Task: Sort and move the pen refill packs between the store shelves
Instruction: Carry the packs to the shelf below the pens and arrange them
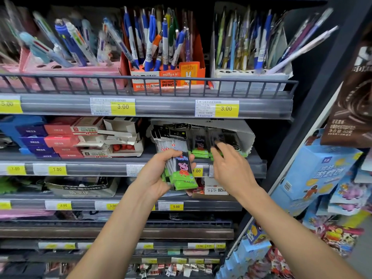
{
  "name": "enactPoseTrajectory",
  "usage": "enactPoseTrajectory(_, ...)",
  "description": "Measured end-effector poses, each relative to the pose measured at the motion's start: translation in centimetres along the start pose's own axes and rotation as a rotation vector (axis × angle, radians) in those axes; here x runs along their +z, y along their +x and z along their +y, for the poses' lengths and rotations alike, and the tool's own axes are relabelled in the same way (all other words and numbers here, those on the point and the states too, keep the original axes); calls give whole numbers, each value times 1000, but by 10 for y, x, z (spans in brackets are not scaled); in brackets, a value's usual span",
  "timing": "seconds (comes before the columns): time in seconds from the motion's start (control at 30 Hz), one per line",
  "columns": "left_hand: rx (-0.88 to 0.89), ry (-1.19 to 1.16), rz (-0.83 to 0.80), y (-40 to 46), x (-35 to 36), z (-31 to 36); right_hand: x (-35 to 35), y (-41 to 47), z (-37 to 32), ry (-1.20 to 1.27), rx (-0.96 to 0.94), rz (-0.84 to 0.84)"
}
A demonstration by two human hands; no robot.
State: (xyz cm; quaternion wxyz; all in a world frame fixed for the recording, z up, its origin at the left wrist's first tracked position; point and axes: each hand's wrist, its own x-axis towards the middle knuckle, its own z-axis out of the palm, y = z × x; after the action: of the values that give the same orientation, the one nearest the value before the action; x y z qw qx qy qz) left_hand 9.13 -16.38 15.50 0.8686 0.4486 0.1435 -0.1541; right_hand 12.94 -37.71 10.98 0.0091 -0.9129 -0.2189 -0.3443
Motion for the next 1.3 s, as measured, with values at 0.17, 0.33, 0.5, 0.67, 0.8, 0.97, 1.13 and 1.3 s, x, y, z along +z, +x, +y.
enactPoseTrajectory(0.17,-11,53,2,-3,2,-2,1,1,13,44,-51,8)
enactPoseTrajectory(0.33,-15,110,29,-9,3,-2,1,-15,32,-12,82,-23)
enactPoseTrajectory(0.5,-17,110,31,-12,6,-5,-17,-17,18,49,152,-1)
enactPoseTrajectory(0.67,16,6,-59,-19,5,-6,-56,-29,-34,527,-230,93)
enactPoseTrajectory(0.8,44,4,-17,-17,0,-7,-67,-34,-48,577,-321,-16)
enactPoseTrajectory(0.97,47,99,69,-17,-1,-6,-59,-34,-42,496,-377,102)
enactPoseTrajectory(1.13,25,234,100,-11,1,5,-43,-35,-35,358,-439,202)
enactPoseTrajectory(1.3,-8,278,100,-1,9,18,-29,-27,-28,390,-414,277)
